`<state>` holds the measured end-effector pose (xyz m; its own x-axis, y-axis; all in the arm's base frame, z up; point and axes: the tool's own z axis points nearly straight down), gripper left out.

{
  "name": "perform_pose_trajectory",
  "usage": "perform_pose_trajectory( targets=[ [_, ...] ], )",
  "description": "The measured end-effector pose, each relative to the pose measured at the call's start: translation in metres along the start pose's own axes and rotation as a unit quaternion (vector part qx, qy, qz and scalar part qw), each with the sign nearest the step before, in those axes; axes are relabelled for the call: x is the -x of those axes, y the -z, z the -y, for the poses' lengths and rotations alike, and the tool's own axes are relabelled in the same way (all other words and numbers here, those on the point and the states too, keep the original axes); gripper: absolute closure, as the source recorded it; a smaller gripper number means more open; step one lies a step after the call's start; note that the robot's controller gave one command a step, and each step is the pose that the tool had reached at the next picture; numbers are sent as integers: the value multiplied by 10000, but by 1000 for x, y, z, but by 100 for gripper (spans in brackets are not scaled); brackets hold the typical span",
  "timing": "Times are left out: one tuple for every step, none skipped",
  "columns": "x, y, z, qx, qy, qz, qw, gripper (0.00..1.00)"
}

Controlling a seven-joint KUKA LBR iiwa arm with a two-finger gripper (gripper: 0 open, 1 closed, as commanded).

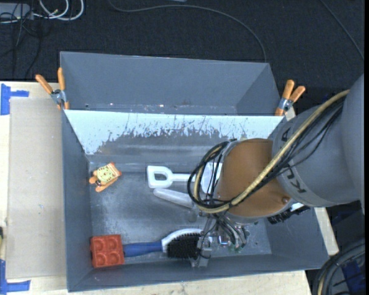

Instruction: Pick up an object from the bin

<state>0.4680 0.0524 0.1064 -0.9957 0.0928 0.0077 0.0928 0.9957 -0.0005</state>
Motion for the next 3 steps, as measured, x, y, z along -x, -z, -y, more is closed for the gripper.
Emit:
perform_pose_trajectory(
  targets=[
    [5,-25,-7,3,-325,26,9995,0],
    [5,-37,-20,-2,-52,-5,10000,100],
    [5,-37,-20,-2,-55,-5,10000,100]
  ],
)
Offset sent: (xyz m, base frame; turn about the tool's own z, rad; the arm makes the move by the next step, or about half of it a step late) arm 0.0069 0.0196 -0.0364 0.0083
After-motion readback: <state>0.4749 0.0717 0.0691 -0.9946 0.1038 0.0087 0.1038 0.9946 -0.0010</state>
